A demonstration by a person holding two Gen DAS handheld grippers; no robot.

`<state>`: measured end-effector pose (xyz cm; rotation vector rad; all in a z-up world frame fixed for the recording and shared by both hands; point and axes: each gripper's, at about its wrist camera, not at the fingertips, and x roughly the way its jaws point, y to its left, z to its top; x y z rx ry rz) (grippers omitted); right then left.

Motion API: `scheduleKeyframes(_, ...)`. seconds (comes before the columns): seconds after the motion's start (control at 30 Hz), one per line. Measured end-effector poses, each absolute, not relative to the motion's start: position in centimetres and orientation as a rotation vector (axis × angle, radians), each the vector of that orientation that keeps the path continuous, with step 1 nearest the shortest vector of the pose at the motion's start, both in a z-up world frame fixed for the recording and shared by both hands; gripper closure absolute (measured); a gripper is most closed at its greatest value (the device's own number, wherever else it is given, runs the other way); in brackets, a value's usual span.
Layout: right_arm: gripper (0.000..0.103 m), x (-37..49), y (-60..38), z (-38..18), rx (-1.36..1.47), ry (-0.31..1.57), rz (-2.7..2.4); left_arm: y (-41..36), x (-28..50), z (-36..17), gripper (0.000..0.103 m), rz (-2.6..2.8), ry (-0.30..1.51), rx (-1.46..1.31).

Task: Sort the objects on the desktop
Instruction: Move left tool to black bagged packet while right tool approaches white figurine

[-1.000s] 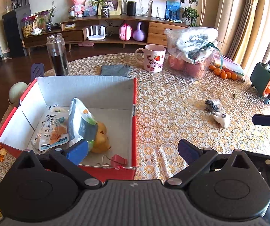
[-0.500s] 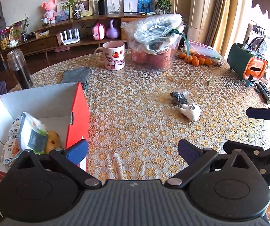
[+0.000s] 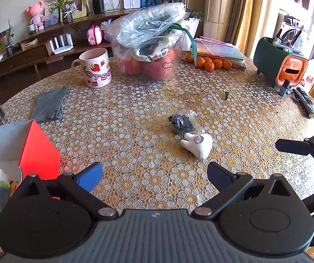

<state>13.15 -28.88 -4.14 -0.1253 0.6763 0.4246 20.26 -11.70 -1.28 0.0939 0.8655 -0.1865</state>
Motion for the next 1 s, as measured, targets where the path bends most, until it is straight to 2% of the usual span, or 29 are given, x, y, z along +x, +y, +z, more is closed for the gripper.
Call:
scheduleKeyframes(0.47,0.009,18.5,-27.4,-7.6,-0.147,0.688,0.452,-15.2,29.7,-4.5,0.001,-0.205,0.945,0.057)
scheduleKeyframes(1.0,0.014,22.2,-26.1,-11.2,-0.115,0.754,0.439,-18.1,36.6,-8.9,0.001,-0.210,1.056,0.035)
